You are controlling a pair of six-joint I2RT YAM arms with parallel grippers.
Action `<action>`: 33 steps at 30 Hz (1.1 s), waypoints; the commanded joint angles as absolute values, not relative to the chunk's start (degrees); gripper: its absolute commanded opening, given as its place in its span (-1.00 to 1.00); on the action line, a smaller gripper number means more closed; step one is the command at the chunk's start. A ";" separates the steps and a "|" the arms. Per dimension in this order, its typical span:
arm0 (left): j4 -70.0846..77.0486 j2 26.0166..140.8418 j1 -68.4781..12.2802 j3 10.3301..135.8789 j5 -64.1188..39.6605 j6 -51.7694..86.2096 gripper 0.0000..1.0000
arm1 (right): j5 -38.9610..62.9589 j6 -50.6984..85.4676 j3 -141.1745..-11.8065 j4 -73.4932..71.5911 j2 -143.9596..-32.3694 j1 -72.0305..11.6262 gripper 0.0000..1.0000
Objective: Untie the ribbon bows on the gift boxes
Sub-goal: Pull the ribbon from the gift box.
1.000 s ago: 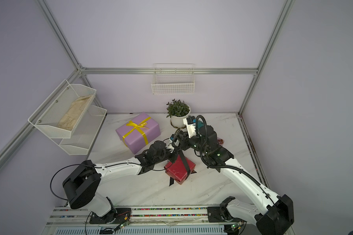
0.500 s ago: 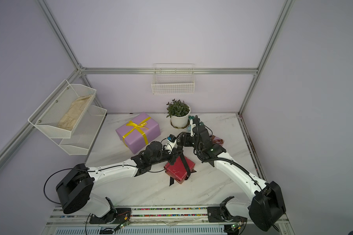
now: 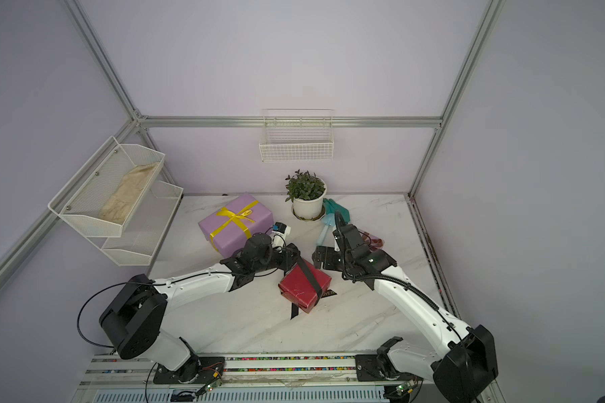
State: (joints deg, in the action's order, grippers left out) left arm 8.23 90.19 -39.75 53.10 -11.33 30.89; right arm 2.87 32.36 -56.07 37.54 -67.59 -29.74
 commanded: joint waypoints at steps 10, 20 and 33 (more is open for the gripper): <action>6.58 85.22 -41.84 56.57 -20.96 33.72 -1.00 | 7.11 39.06 -41.26 22.31 -71.75 -29.59 0.94; 6.06 81.90 -43.33 59.78 -24.13 36.74 -1.00 | 8.52 40.64 -37.51 12.59 -75.00 -29.54 0.94; -1.24 81.48 -41.00 70.08 -23.95 33.62 -1.00 | 7.31 40.43 -39.46 13.86 -74.18 -29.53 0.94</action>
